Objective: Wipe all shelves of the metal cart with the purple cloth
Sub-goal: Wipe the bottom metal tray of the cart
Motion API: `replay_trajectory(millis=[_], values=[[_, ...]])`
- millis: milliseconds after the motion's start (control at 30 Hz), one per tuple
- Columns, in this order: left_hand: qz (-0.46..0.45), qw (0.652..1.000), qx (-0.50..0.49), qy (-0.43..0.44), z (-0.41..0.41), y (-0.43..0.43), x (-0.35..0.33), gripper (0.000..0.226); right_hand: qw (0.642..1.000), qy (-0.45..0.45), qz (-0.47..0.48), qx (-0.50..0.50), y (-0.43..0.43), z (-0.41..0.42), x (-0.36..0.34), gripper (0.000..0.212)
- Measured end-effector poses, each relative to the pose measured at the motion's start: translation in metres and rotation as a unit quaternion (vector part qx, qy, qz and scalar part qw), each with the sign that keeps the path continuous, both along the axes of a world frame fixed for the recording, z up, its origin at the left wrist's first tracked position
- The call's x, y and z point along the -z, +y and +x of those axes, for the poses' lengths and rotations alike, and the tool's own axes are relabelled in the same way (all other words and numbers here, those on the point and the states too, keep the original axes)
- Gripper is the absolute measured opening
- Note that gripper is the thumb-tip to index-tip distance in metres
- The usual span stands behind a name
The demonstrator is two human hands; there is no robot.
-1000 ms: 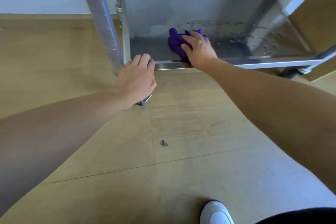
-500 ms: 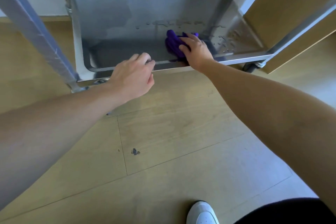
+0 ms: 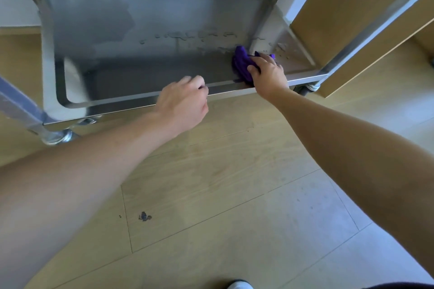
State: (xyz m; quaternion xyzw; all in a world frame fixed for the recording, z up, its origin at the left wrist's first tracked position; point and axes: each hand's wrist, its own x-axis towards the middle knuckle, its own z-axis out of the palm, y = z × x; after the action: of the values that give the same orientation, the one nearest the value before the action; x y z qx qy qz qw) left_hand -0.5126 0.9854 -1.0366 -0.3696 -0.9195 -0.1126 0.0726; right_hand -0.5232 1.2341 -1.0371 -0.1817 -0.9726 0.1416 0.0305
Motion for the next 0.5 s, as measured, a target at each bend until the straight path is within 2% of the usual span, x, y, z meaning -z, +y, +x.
replay_trajectory(millis=[100,267,367,433,500], values=[[0.004,1.0,-0.007,0.013,-0.001,-0.003,0.004,0.029,0.999,0.026,0.019,0.016,-0.023,-0.004,0.002,0.039],[-0.002,1.0,-0.001,0.02,0.005,-0.005,0.004,0.034,0.992,0.026,0.017,-0.123,-0.084,-0.02,0.006,0.04],[-0.023,1.0,0.011,0.013,0.007,-0.01,0.005,0.041,0.987,0.021,0.017,-0.157,-0.083,-0.023,0.005,0.04],[-0.026,1.0,0.016,-0.003,0.006,-0.015,0.005,0.047,0.99,0.023,0.009,-0.138,-0.066,-0.02,0.003,0.04],[-0.021,0.999,0.021,-0.025,0.005,-0.018,0.004,0.049,0.998,0.027,-0.006,-0.063,-0.043,-0.016,0.001,0.04]])
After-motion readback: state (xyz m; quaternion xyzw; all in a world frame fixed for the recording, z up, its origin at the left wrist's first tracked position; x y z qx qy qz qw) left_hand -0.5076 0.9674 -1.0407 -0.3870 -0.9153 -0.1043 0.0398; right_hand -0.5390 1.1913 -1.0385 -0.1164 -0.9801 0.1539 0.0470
